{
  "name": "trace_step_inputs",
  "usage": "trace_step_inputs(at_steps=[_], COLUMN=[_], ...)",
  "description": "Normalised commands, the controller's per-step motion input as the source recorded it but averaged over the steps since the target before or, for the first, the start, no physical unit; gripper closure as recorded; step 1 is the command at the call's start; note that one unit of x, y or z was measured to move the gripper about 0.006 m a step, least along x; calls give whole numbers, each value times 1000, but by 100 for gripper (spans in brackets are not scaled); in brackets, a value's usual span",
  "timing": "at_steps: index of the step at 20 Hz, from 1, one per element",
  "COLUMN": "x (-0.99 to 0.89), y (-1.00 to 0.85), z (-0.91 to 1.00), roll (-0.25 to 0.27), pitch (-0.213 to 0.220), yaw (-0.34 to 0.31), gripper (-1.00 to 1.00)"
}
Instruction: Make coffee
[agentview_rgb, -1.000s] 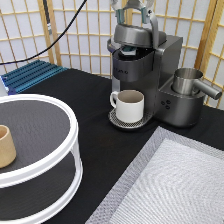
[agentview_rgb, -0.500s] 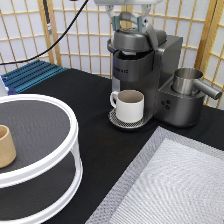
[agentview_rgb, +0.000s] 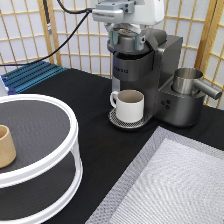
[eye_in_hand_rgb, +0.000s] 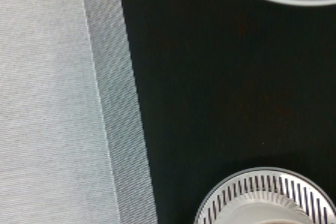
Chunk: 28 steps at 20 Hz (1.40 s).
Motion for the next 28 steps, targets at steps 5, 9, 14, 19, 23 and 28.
trace_step_inputs(at_steps=[5,9,14,19,23,28], x=[-823,-877,-538,83,385,594], y=[-2,671,870,556,233,33], z=[773,119,-12,9,-2,0], roll=[56,-43,-138,-151,-136,-79], pitch=[1,-6,-5,0,0,1], yaw=[3,0,0,-21,-119,-119], gripper=[-100,-100,-100,-100,-100,-100])
